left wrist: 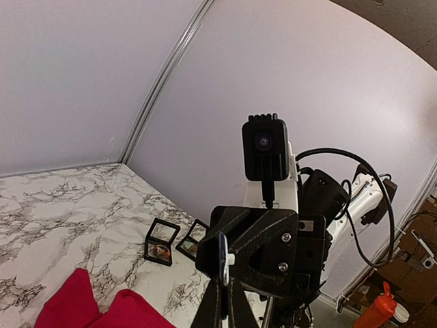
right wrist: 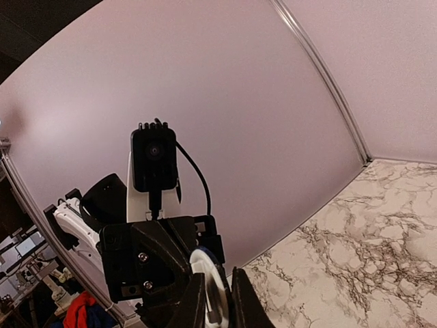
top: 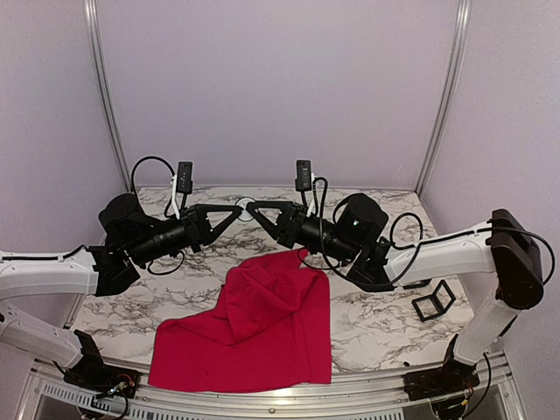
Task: Remove the brooch from the garment
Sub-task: Close the brooch at the center of the board, then pass from the left arm to the right
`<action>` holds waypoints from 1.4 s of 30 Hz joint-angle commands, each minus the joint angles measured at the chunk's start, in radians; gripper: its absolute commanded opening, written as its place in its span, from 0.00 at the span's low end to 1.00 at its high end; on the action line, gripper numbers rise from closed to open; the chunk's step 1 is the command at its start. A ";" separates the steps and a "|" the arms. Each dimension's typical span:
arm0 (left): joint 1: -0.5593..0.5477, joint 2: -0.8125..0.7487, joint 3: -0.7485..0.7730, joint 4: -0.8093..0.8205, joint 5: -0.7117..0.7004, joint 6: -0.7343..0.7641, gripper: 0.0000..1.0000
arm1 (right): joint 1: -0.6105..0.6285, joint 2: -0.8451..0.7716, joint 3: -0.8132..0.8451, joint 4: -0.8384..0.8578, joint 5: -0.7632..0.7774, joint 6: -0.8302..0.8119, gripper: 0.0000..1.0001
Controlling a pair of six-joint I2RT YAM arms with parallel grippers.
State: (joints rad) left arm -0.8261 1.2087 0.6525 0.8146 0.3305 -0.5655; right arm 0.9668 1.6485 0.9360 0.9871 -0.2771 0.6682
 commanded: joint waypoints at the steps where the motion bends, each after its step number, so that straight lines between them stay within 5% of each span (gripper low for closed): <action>1: -0.007 -0.001 -0.004 0.054 0.000 0.010 0.00 | -0.016 -0.028 0.005 -0.029 0.067 -0.027 0.12; 13: -0.006 0.014 0.031 0.000 -0.020 0.072 0.00 | -0.016 -0.068 0.001 -0.065 0.054 -0.057 0.36; 27: -0.005 0.025 0.141 -0.140 -0.007 0.500 0.00 | -0.085 -0.156 0.039 -0.243 0.004 -0.083 0.97; 42: -0.046 0.027 0.238 -0.351 -0.178 1.188 0.00 | -0.210 -0.204 0.113 -0.469 -0.106 0.024 0.98</action>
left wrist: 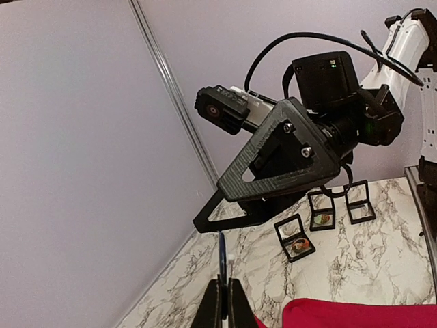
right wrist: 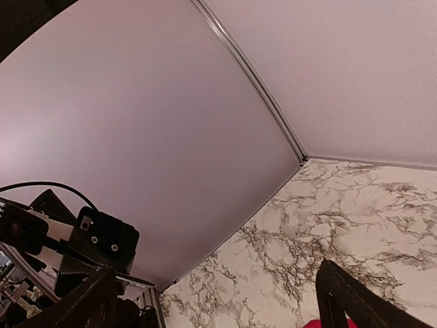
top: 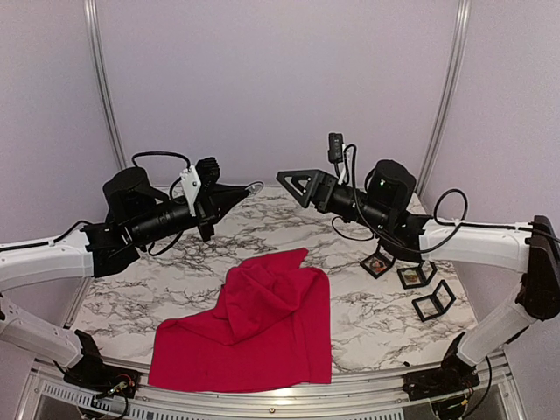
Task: Remove the brooch from the garment
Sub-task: Pass from the left arm to the right
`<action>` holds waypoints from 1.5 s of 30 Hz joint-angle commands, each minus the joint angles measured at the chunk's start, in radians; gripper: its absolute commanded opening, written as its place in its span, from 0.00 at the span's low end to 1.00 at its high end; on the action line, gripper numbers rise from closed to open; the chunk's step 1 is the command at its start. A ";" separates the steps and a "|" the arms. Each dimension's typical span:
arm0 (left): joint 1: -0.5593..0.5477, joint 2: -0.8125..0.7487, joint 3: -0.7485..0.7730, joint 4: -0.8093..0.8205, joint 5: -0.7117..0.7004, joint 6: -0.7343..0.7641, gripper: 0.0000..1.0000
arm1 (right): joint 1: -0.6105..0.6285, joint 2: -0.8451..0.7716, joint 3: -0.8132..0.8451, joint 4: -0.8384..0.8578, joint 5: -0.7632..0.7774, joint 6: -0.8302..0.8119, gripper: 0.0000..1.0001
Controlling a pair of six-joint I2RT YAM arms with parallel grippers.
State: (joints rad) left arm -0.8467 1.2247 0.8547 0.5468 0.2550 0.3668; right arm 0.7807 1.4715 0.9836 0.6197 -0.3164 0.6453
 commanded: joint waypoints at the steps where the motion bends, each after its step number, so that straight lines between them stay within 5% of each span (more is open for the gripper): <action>1: -0.036 0.010 0.035 -0.087 -0.133 0.310 0.00 | -0.030 -0.027 0.071 -0.112 -0.087 0.054 0.98; 13: -0.187 0.061 -0.031 0.108 -0.556 0.741 0.00 | -0.055 0.028 0.193 -0.302 -0.196 0.107 0.89; 25: -0.242 0.248 -0.046 0.439 -0.864 1.002 0.00 | -0.058 0.121 0.288 -0.459 -0.241 0.162 0.75; 34: -0.269 0.414 -0.072 0.856 -0.948 1.270 0.00 | -0.078 0.170 0.268 -0.364 -0.303 0.278 0.60; 45: -0.270 0.476 -0.062 0.912 -0.953 1.304 0.00 | -0.082 0.204 0.270 -0.334 -0.314 0.311 0.46</action>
State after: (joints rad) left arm -1.1095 1.6810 0.7933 1.2888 -0.6731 1.6474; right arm 0.7063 1.6554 1.2316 0.2550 -0.6205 0.9360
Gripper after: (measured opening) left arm 0.016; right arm 0.475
